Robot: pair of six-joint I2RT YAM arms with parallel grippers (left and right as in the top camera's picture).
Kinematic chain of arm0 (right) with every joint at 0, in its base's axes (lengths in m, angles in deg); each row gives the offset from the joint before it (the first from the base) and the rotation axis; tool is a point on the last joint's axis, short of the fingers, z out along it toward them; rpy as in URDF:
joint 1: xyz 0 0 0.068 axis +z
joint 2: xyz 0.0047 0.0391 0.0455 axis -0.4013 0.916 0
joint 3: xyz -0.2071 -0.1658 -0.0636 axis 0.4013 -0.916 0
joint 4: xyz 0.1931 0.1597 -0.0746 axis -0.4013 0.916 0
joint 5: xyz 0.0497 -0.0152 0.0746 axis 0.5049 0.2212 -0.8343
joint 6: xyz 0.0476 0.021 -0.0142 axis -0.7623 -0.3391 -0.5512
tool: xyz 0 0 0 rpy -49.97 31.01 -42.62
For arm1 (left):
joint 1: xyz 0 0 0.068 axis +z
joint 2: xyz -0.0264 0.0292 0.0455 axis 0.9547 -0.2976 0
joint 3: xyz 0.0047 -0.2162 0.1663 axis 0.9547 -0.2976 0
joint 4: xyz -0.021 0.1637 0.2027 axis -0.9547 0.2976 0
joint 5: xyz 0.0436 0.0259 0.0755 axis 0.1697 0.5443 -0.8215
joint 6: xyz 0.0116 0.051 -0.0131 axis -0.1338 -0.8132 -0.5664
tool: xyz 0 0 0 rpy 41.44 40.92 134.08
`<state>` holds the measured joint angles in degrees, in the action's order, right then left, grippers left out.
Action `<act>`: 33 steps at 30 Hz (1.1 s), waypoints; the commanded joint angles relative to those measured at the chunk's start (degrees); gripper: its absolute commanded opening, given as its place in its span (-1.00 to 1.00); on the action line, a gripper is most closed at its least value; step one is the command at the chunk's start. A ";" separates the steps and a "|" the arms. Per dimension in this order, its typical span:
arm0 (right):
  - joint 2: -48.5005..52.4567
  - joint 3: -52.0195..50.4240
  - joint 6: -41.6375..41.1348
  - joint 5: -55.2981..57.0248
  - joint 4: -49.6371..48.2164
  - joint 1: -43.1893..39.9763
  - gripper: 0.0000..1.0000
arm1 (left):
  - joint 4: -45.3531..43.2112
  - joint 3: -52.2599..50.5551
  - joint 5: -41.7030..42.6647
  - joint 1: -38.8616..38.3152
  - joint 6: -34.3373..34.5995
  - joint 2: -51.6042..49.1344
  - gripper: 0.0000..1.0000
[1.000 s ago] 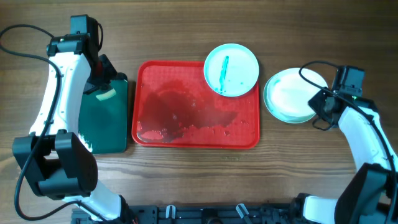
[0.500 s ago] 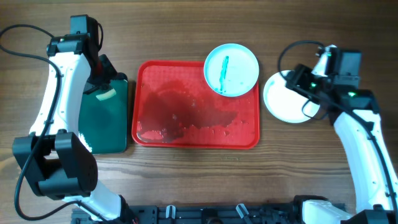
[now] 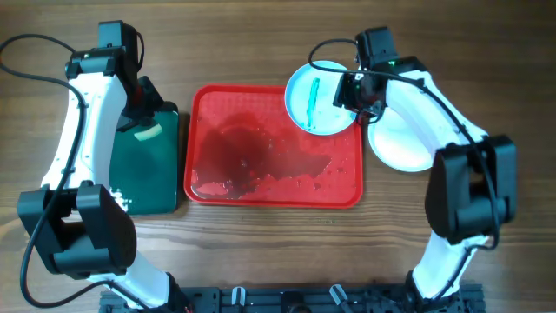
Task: Clean dirty plates on tray and stack at the side
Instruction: 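Reach the right gripper to the last plate's rim and grasp it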
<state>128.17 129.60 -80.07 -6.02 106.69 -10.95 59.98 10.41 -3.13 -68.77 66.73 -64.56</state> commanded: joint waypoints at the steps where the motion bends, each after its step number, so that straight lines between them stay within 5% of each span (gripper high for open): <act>1: 2.67 1.07 0.09 2.97 1.99 0.04 -0.09 | -0.02 0.07 0.26 0.11 1.14 -0.44 -0.92; 10: 2.91 -0.52 0.61 5.88 4.44 0.96 -0.25 | 0.00 0.07 0.26 0.11 1.14 -0.44 -0.92; 17: 4.44 -0.72 1.95 4.72 3.63 1.01 -0.91 | 0.02 0.07 0.28 0.09 1.14 -0.44 -0.92; 25: 4.50 -0.85 9.14 2.67 9.53 1.60 -0.91 | 0.02 0.07 0.28 0.09 1.14 -0.44 -0.92; 33: 4.50 -0.85 13.35 -0.39 18.93 10.75 -0.89 | 0.04 0.07 0.28 0.09 1.14 -0.44 -0.92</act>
<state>131.60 129.36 -68.95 -4.40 123.58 -3.71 59.98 10.41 -3.13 -68.77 66.73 -64.56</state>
